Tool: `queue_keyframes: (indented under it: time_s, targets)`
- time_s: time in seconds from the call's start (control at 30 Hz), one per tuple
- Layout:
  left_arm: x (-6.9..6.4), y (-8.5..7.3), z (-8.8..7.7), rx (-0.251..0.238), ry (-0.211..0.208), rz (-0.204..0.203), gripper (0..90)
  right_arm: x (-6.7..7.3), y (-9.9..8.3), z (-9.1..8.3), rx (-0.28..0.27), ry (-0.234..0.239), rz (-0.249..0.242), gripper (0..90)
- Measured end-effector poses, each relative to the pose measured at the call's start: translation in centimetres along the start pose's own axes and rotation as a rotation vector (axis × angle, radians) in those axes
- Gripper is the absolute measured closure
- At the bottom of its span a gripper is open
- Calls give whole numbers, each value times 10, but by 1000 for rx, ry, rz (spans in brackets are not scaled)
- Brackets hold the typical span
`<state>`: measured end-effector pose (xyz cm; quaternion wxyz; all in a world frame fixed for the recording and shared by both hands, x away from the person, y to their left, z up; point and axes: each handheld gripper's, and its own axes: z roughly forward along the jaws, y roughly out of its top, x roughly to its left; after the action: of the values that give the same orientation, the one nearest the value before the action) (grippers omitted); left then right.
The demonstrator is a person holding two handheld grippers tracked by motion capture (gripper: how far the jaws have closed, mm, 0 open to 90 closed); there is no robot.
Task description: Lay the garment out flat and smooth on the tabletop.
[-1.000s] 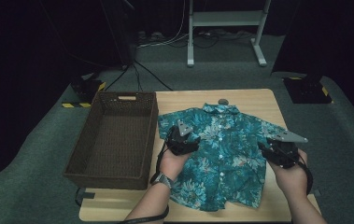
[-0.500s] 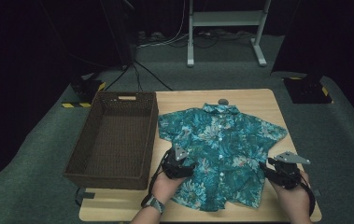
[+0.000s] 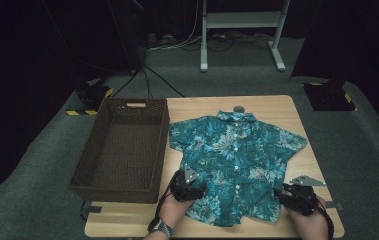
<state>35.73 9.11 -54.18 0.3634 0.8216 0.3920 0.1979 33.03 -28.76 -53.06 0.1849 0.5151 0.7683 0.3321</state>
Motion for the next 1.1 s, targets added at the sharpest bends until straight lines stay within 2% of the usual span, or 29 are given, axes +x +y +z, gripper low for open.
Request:
queue_keyframes:
  time_s: [0.03,0.1,0.17,0.2,0.23,0.27,0.33,0.43,0.47,0.57,0.77,0.9,0.93,1.0,1.03,1.1]
  targets:
    - [0,0,0,2,0,-3,285,6,1,2,1,0,-22,541]
    - [0,0,0,1,-3,-10,284,7,1,2,4,-1,-27,569]
    - [2,0,0,6,-9,-25,280,9,2,2,12,-6,-47,663]
    - [2,-1,0,6,-11,-30,278,9,3,1,19,-1,-57,764]
    - [2,-1,0,6,-11,-30,278,9,3,1,19,-1,-57,764]
    - [2,-1,0,6,-9,-30,278,8,4,0,27,-6,-73,850]
    - [1,-2,-1,5,-6,-33,282,6,3,-1,33,-21,-87,865]
    - [0,-3,-3,6,-6,-34,283,1,3,-4,41,-43,-88,868]
    - [0,-3,-3,8,-7,-31,282,-5,1,-7,47,-57,-80,869]
    - [-2,-4,-5,11,-19,-25,281,-10,0,-11,49,-66,-73,869]
    - [-9,-3,-6,19,-40,-2,279,-19,-1,-14,66,-121,-98,854]
    - [-11,-1,-6,25,-25,16,273,-24,-3,-19,43,-150,-66,707]
    - [-11,-1,-6,25,-25,16,271,-24,-4,-21,38,-146,-60,695]
    - [-16,1,-5,30,-12,58,259,-23,-7,-26,24,-139,-55,668]
    - [-16,1,-5,30,-12,58,256,-23,-7,-26,24,-139,-55,668]
    - [-20,3,-5,24,-10,87,250,-23,-9,-29,14,-124,-50,648]
